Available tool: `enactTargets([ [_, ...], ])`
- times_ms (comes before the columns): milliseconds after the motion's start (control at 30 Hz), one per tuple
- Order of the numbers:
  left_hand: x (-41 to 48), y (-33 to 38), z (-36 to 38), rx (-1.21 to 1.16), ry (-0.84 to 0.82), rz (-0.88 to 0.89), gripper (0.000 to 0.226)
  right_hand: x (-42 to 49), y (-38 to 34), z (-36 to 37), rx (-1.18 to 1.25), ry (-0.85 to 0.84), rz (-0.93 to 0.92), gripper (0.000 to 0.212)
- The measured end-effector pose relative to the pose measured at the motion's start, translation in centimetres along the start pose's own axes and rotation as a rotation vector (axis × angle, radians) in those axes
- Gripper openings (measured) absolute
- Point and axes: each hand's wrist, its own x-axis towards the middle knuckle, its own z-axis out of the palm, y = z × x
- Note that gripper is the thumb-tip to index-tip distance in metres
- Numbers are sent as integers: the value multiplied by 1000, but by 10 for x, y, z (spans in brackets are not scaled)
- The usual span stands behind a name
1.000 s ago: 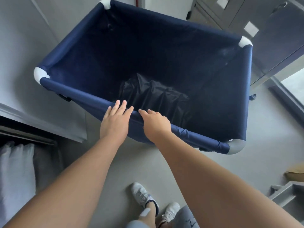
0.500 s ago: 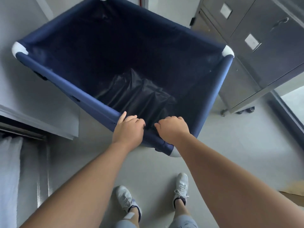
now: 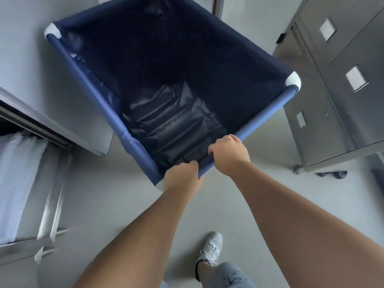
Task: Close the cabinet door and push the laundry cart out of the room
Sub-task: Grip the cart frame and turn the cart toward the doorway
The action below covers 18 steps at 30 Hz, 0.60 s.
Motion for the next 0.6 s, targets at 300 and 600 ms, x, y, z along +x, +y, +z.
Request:
enactTargets([
  [300, 9, -45, 0, 7, 76, 28, 22, 14, 9, 1, -20, 53, -113, 48],
  [600, -5, -126, 7, 87, 76, 18, 18, 30, 38, -5, -121, -18, 88, 36],
])
